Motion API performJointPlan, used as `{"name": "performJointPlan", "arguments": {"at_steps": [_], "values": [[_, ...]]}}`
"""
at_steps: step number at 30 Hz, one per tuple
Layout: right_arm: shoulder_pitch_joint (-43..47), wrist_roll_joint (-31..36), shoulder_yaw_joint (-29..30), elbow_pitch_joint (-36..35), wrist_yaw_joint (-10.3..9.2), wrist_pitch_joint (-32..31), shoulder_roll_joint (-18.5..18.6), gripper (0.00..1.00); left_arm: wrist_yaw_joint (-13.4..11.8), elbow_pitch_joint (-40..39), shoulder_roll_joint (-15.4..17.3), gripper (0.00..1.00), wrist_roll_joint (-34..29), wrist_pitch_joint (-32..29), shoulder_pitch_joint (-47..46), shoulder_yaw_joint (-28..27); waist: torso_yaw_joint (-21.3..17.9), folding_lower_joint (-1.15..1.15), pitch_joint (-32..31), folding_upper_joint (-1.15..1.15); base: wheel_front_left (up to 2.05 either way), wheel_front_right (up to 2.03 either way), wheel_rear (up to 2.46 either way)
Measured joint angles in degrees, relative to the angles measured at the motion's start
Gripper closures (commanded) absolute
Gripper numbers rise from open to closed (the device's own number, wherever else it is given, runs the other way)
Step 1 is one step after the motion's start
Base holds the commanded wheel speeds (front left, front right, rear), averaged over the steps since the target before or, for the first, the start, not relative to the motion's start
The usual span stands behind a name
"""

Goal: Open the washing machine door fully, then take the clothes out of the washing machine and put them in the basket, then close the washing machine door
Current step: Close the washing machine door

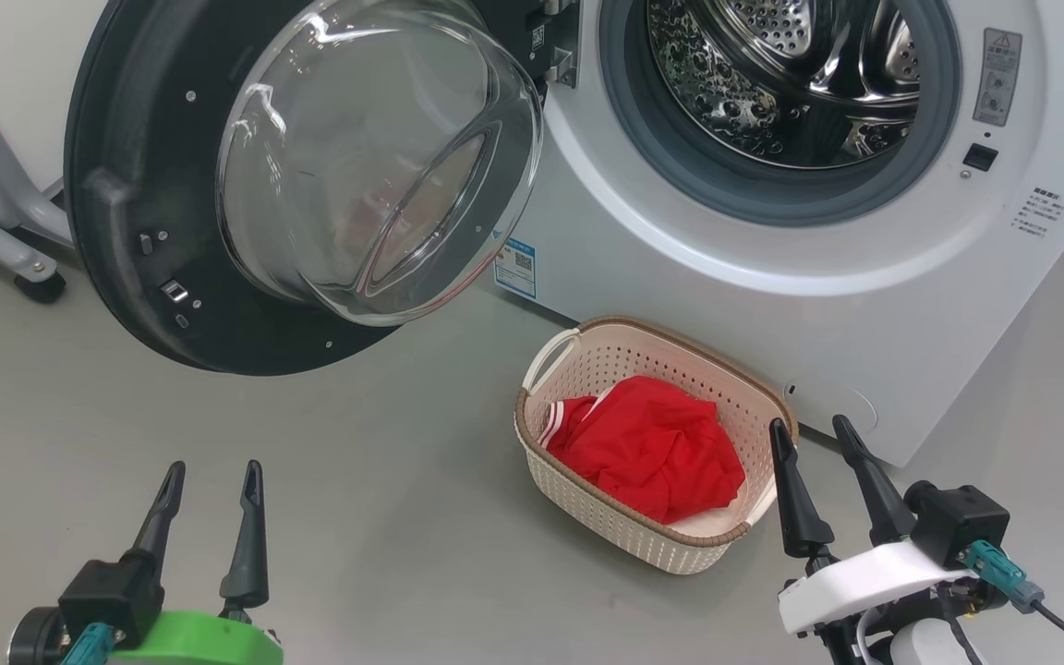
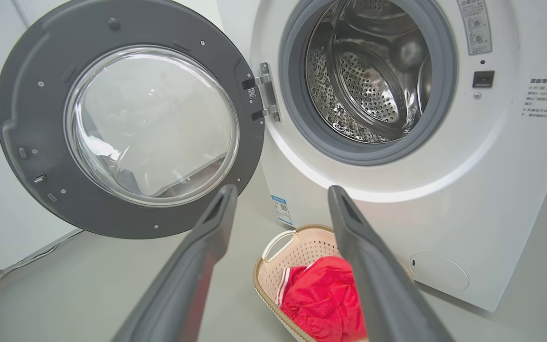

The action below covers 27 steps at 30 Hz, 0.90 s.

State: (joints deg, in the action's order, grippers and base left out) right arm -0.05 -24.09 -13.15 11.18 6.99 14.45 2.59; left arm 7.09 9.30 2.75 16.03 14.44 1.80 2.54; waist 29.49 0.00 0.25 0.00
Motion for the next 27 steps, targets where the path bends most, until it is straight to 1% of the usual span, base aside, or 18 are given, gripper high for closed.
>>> {"name": "performJointPlan", "arguments": {"at_steps": [6, 7, 8, 13, 20, 23, 27], "values": [[-0.01, -0.01, 0.08, 0.0, 0.0, 0.0, 0.0, 0.0, 0.0, 0.01, 0.0, 0.01, 0.0, 0.0, 0.0, -0.05, -0.05, 0.0, -0.14, 0.0, 0.0, 0.0, 0.0], [-0.01, -0.01, 0.09, 0.0, 0.0, 0.0, 0.0, 0.0, 0.0, 0.01, 0.0, 0.61, 0.0, 0.0, 0.0, -0.08, -0.07, 0.0, -0.17, 0.0, 0.0, 0.0, 0.0], [-0.01, -0.01, 0.1, 0.0, 0.0, 0.0, 0.0, 0.0, 0.0, 0.01, 0.0, 1.0, 0.0, 0.0, 0.0, -0.14, -0.11, 0.0, -0.22, 0.0, 0.0, 0.0, 0.0], [-0.01, -0.01, -0.46, 0.0, 0.0, 0.0, 0.01, 0.0, 0.0, -0.23, 0.01, 1.0, 0.0, 0.0, 0.02, -0.85, -0.45, 0.0, -0.22, 0.0, 0.0, 0.0, 0.0], [-0.04, 0.01, -1.26, -0.1, 0.0, 0.0, -0.05, 0.0, 0.0, -2.47, 0.82, 1.0, 0.01, 0.0, 0.01, -2.68, -1.74, 0.0, 0.78, 0.0, 0.0, 0.0, 0.0], [-0.12, 0.04, -1.3, -0.18, 0.0, 0.0, -0.04, 0.0, -0.25, -3.66, 2.09, 1.0, 0.01, 0.0, -0.12, -4.34, -2.2, 0.0, 1.68, 0.0, 0.0, 0.0, 0.0], [-0.62, 0.66, -2.04, -0.31, 0.0, 0.0, -0.02, 0.0, -0.33, -5.31, 4.81, 1.0, 0.13, 0.0, -1.59, -7.45, -2.85, 0.0, 3.22, 0.0, 0.0, 0.0, 0.0]]}}
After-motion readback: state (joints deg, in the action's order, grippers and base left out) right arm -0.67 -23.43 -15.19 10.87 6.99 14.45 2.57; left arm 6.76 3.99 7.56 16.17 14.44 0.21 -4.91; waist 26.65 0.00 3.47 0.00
